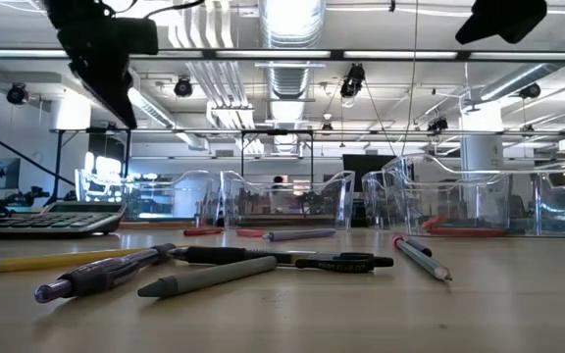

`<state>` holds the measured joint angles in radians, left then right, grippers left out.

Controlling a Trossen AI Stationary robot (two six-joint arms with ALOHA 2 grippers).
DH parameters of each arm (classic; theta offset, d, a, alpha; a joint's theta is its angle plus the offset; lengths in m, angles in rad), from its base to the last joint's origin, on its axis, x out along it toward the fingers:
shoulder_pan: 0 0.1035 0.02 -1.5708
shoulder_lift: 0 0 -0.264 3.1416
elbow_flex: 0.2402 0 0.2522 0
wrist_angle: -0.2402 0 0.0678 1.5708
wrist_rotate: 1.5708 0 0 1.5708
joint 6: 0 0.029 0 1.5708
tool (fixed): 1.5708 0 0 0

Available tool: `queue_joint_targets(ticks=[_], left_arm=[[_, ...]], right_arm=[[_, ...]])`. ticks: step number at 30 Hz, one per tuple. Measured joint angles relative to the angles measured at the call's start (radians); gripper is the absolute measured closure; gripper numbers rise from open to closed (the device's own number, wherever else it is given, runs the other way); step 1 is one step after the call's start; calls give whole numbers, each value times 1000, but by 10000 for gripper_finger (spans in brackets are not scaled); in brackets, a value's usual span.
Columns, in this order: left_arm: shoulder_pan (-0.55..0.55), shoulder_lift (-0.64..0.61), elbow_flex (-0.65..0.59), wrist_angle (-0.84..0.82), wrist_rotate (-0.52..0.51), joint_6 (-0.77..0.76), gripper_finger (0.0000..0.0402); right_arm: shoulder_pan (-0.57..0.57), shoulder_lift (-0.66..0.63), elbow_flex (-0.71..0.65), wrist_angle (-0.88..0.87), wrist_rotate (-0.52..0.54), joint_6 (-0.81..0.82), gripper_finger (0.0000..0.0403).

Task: Sort crayons/erasers/pens/pencils in bins
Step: Put the light blue pen into the top middle transparent bin

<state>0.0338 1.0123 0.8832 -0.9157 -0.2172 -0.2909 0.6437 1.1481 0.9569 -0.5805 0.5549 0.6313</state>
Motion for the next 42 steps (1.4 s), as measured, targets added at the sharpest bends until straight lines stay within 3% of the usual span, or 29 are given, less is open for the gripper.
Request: queue_joint_targets(ticks=[2, 6, 15, 21, 28, 35, 42], left_arm=[[-27, 12, -24, -15, 25, -12, 246], [-58, 63, -30, -135, 208, -18, 246], [-194, 207, -9, -141, 301, -18, 246], [-351, 290, 44, -154, 312, -55, 247], [-517, 329, 133, -172, 317, -215, 247], [-679, 400, 156, -33, 318, -254, 247], [-771, 494, 169, 106, 345, -359, 247]], right_arm=[[0, 0, -5, 20, 37, -34, 227], [0, 0, -20, 15, 115, -49, 227], [0, 0, -20, 20, 127, -56, 227], [0, 0, -17, 18, 127, -77, 227], [0, 0, -17, 18, 127, -120, 227], [0, 0, -17, 17, 127, -167, 227], [0, 0, -17, 17, 127, -240, 227]])
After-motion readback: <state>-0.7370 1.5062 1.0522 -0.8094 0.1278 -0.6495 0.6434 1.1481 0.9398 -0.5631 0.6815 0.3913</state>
